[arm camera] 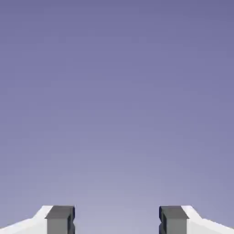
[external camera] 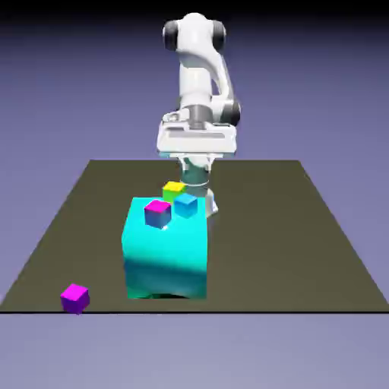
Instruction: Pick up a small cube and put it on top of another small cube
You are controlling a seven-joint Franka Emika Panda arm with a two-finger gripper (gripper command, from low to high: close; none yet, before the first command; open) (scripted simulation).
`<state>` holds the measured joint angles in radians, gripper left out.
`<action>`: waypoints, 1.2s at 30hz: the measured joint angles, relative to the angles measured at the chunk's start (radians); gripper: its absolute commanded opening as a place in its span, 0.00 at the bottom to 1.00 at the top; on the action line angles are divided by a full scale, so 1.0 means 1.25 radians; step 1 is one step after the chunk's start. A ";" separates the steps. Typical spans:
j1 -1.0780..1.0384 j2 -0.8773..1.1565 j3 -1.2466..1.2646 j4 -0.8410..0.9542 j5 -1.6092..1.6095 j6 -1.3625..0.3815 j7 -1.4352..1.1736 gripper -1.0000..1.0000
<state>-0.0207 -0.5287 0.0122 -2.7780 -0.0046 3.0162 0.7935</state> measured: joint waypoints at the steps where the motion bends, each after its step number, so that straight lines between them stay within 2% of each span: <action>1: -0.022 0.027 0.008 0.021 -0.003 -0.014 0.035 0.50; 33: -0.715 0.903 0.267 0.700 -0.101 -0.456 1.148 0.50; 36: -0.708 0.934 0.259 0.709 -0.109 -0.435 1.155 0.50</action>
<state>-0.9054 0.6389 0.3358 -1.8922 -0.1412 2.4730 2.2377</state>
